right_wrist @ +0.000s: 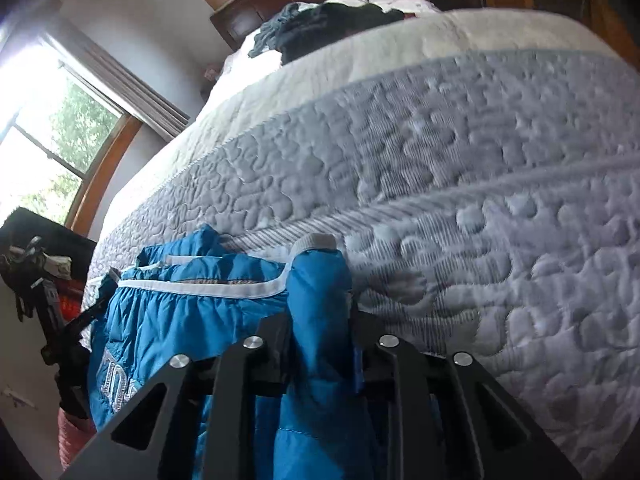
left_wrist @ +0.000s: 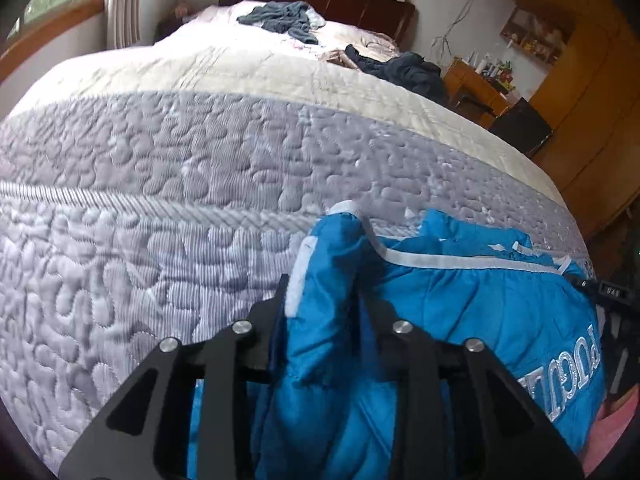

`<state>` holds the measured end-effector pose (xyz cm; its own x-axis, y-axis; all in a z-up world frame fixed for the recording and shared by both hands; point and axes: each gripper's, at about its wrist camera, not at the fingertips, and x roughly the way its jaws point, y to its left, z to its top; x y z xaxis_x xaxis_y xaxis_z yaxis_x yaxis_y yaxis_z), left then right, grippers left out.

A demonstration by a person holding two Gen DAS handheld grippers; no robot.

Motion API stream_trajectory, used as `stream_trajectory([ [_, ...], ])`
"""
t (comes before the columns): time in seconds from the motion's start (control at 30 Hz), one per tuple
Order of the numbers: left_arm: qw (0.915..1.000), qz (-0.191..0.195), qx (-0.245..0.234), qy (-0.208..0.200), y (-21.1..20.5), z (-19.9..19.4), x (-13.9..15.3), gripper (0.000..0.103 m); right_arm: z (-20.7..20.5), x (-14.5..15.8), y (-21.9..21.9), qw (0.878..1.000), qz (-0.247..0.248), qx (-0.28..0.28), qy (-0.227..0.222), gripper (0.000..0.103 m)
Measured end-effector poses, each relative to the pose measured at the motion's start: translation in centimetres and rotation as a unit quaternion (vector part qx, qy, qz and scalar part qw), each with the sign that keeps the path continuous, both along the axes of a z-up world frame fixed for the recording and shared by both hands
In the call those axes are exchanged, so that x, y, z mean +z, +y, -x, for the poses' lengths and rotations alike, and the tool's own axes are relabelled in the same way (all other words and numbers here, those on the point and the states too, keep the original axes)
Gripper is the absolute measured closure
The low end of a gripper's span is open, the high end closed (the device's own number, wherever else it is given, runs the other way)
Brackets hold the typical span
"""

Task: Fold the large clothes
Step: 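Carry the held hem with both tools over the jacket body toward the collar, then lower the hem onto the jacket and open both tools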

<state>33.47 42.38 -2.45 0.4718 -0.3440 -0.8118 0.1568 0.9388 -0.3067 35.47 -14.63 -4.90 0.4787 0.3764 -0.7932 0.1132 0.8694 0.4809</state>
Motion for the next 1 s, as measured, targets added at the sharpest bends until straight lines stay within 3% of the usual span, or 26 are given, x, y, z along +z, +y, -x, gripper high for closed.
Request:
stream_trajectory([
  [0.1, 0.9999, -0.01, 0.002, 0.001, -0.1, 0.1, 0.2, 0.067, 0.1, -0.1, -0.4, 1.0, -0.014, -0.005, 0.003, 0.076],
  [0.13, 0.9999, -0.013, 0.005, 0.002, 0.0, 0.2, 0.5, 0.065, 0.3, 0.1, -0.5, 1.0, -0.013, -0.008, 0.004, 0.068],
  [0.3, 0.9996, -0.005, 0.022, -0.015, 1.5, 2.0, 3.2, 0.064, 2.7, 2.4, -1.3, 1.0, 0.006, -0.013, -0.009, 0.05],
  [0.43, 0.9988, 0.0, 0.014, -0.047, 3.0, 6.5, 5.9, 0.06, 6.8, 4.5, -1.7, 1.0, -0.01, 0.013, -0.026, 0.048],
  [0.6, 0.9977, -0.004, 0.004, -0.067, 4.0, 12.6, 6.9, 0.058, 11.7, 4.6, -1.5, 0.999, -0.004, 0.029, -0.018, 0.047],
  [0.7, 0.9974, -0.002, 0.001, -0.071, 4.5, 15.5, 6.7, 0.057, 14.1, 4.1, -1.5, 0.999, -0.025, 0.035, -0.014, 0.047],
  [0.9, 0.9981, -0.009, -0.006, -0.06, 4.1, 19.1, 5.1, 0.057, 16.9, 3.1, -0.3, 0.999, -0.017, 0.048, -0.007, 0.047],
  [1.0, 0.9982, -0.02, -0.004, -0.056, 3.7, 19.7, 4.3, 0.057, 17.2, 3.0, 0.2, 0.999, -0.015, 0.044, 0.001, 0.059],
])
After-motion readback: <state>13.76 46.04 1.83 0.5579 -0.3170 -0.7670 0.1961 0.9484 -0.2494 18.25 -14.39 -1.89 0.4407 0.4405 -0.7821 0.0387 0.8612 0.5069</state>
